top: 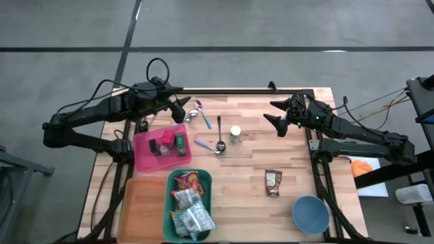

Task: Pick & Place Food Item
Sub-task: Put the white seasoning bottle into the pink bin

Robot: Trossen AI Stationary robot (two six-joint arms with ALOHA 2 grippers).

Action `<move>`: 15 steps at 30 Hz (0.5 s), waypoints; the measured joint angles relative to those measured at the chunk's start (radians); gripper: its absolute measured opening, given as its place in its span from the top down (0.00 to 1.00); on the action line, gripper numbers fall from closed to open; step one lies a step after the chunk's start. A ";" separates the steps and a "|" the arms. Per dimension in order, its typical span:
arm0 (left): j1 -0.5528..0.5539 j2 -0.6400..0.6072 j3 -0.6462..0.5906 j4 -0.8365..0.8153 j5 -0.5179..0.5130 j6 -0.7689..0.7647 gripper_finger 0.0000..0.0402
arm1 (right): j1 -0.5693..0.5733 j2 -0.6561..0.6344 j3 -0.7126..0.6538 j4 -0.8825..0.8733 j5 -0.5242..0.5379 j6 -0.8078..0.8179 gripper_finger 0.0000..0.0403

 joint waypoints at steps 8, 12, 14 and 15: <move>-0.001 0.000 0.000 -0.003 0.023 -0.062 0.41 | 0.000 0.000 0.000 0.000 0.000 0.000 0.10; 0.010 0.000 0.000 0.040 0.278 -0.085 0.41 | 0.000 0.000 0.000 0.000 0.000 0.000 0.10; 0.015 0.014 0.001 0.076 0.427 -0.082 0.41 | 0.000 0.000 0.000 0.000 0.000 0.000 0.10; 0.015 0.028 0.001 0.097 0.475 -0.081 0.41 | 0.000 0.000 0.000 0.000 0.000 0.000 0.10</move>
